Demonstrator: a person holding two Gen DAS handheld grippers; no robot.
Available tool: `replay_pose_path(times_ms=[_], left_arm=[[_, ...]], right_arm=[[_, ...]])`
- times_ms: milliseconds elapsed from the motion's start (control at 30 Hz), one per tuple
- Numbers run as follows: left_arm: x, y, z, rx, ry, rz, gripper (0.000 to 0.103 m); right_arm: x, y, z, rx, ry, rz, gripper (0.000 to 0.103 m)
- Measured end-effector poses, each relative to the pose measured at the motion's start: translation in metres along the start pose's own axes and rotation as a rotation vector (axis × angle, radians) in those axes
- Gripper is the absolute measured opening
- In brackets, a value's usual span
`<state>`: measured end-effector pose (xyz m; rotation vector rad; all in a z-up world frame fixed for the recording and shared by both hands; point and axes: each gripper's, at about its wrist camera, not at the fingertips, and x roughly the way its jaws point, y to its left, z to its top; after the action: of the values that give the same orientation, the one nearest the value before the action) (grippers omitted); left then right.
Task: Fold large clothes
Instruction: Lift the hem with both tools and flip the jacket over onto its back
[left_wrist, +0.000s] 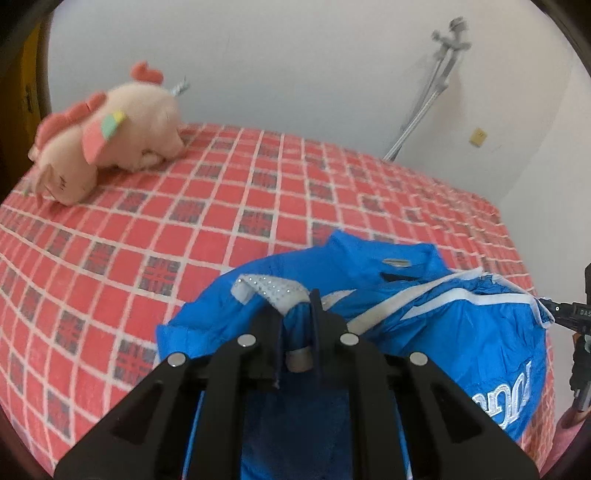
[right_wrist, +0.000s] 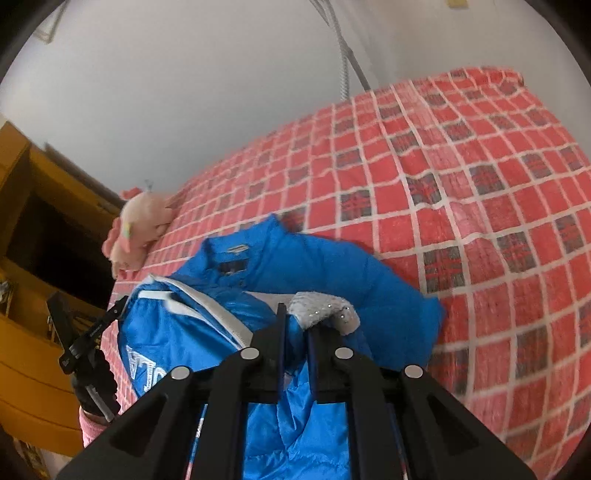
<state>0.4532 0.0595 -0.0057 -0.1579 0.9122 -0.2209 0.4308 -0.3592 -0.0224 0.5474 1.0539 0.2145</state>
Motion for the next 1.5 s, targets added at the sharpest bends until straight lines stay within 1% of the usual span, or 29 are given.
replay_pose_path(times_ms=[100, 167, 233, 300, 333, 400, 433, 467, 500, 600, 700, 800, 833, 867, 900, 933, 967, 1000, 1033, 1067, 1133, 1200, 1233, 1300, 1333, 1400, 1433, 1500], left_arm=[[0.028, 0.006, 0.001, -0.008, 0.041, 0.015, 0.014], [0.038, 0.007, -0.001, -0.004, 0.057, 0.022, 0.015], [0.042, 0.008, -0.002, -0.002, 0.066, 0.016, 0.017], [0.036, 0.010, -0.001, 0.000, 0.068, -0.016, 0.020], [0.031, 0.010, -0.002, 0.005, 0.066, -0.028, 0.023], [0.015, 0.009, -0.003, 0.014, 0.052, -0.053, 0.032], [0.008, 0.009, -0.004, 0.019, 0.041, -0.060, 0.052], [0.000, 0.009, -0.006, 0.025, 0.026, -0.058, 0.067], [-0.013, 0.008, -0.011, 0.047, -0.004, -0.051, 0.067], [-0.030, 0.010, -0.022, 0.096, -0.031, 0.000, 0.069], [-0.029, 0.019, -0.037, 0.107, 0.001, 0.052, 0.070], [-0.021, 0.027, -0.051, 0.104, 0.027, 0.064, 0.072], [-0.018, 0.028, -0.053, 0.103, 0.030, 0.062, 0.071], [-0.016, 0.027, -0.057, 0.101, 0.030, 0.061, 0.060], [-0.015, 0.027, -0.058, 0.100, 0.032, 0.052, 0.053], [-0.014, 0.026, -0.061, 0.099, 0.030, 0.054, 0.045], [-0.014, 0.024, -0.062, 0.101, 0.017, 0.074, 0.032], [-0.016, 0.019, -0.062, 0.116, 0.003, 0.088, 0.025], [-0.018, 0.016, -0.062, 0.121, -0.011, 0.084, 0.013], [-0.021, 0.013, -0.061, 0.117, -0.023, 0.081, 0.009], [-0.032, 0.008, -0.056, 0.110, -0.077, 0.089, 0.007], [-0.045, 0.005, -0.048, 0.105, -0.147, 0.093, 0.007], [-0.048, 0.004, -0.045, 0.097, -0.162, 0.087, 0.007], [-0.051, 0.002, -0.036, 0.081, -0.193, 0.079, 0.007], [-0.048, 0.001, -0.033, 0.088, -0.200, 0.095, 0.007], [-0.033, -0.003, -0.029, 0.120, -0.201, 0.157, 0.007], [-0.025, -0.003, -0.029, 0.123, -0.186, 0.168, 0.007], [0.000, 0.002, -0.030, 0.118, -0.117, 0.191, 0.007]], right_arm=[[0.021, -0.011, 0.005, 0.026, 0.027, 0.000, 0.011], [0.027, -0.015, 0.007, 0.031, 0.034, 0.009, 0.015], [0.027, -0.018, 0.006, 0.027, 0.037, 0.026, 0.019], [0.022, -0.018, 0.003, 0.020, 0.030, 0.049, 0.026], [0.015, -0.016, 0.000, 0.009, 0.021, 0.065, 0.031], [0.005, -0.012, -0.004, -0.016, 0.002, 0.071, 0.048], [-0.004, -0.009, -0.008, -0.045, -0.018, 0.052, 0.063], [-0.009, -0.006, -0.010, -0.068, -0.034, 0.032, 0.065], [-0.015, -0.004, -0.014, -0.092, -0.046, 0.013, 0.065], [-0.021, -0.004, -0.023, -0.118, -0.038, -0.003, 0.065], [-0.014, -0.008, -0.032, -0.146, -0.016, -0.047, 0.065], [0.003, -0.011, -0.039, -0.160, 0.022, -0.083, 0.065], [0.009, -0.012, -0.041, -0.162, 0.032, -0.094, 0.065], [0.017, -0.010, -0.043, -0.171, 0.045, -0.119, 0.058], [0.021, -0.009, -0.045, -0.184, 0.048, -0.134, 0.052], [0.023, -0.007, -0.046, -0.195, 0.045, -0.144, 0.039], [0.022, -0.004, -0.048, -0.208, 0.030, -0.163, 0.023], [0.019, 0.000, -0.049, -0.222, 0.008, -0.181, 0.018], [0.015, 0.003, -0.049, -0.229, -0.008, -0.179, 0.011], [0.011, 0.005, -0.048, -0.231, -0.022, -0.176, 0.008], [-0.003, 0.009, -0.044, -0.227, -0.074, -0.165, 0.007], [-0.017, 0.010, -0.035, -0.196, -0.119, -0.118, 0.006], [-0.022, 0.009, -0.029, -0.174, -0.133, -0.089, 0.006], [-0.023, 0.011, -0.022, -0.170, -0.155, -0.088, 0.006], [-0.019, 0.012, -0.018, -0.177, -0.169, -0.115, 0.006], [-0.008, 0.009, -0.013, -0.164, -0.169, -0.138, 0.006], [0.000, 0.005, -0.010, -0.147, -0.159, -0.141, 0.006], [0.021, -0.010, -0.006, -0.104, -0.124, -0.152, 0.006]])
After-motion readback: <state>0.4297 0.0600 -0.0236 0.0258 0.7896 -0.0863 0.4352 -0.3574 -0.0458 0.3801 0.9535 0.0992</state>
